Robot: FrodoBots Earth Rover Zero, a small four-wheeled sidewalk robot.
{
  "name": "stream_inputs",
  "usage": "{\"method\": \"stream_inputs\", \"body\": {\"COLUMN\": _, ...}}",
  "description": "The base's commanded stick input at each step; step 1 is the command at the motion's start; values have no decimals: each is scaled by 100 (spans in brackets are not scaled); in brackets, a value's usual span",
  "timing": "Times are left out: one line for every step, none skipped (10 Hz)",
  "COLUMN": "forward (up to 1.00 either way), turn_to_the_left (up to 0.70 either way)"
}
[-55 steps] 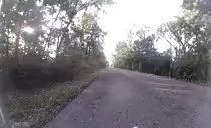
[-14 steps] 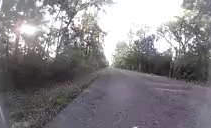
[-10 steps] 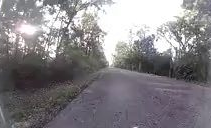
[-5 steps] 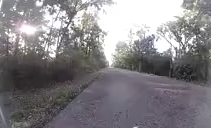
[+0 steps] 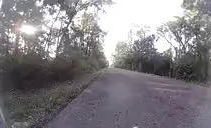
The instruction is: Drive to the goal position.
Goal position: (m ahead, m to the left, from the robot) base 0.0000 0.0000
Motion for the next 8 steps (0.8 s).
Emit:
{"method": "stream_inputs", "body": {"forward": 1, "turn_to_the_left": 0}}
{"method": "stream_inputs", "body": {"forward": 0, "turn_to_the_left": 0}}
{"method": "stream_inputs", "body": {"forward": 1, "turn_to_the_left": 0}}
{"method": "stream_inputs", "body": {"forward": 3, "turn_to_the_left": 0}}
{"method": "stream_inputs", "body": {"forward": 3, "turn_to_the_left": 0}}
{"method": "stream_inputs", "body": {"forward": 1, "turn_to_the_left": 0}}
{"method": "stream_inputs", "body": {"forward": 4, "turn_to_the_left": 0}}
{"method": "stream_inputs", "body": {"forward": 0, "turn_to_the_left": 0}}
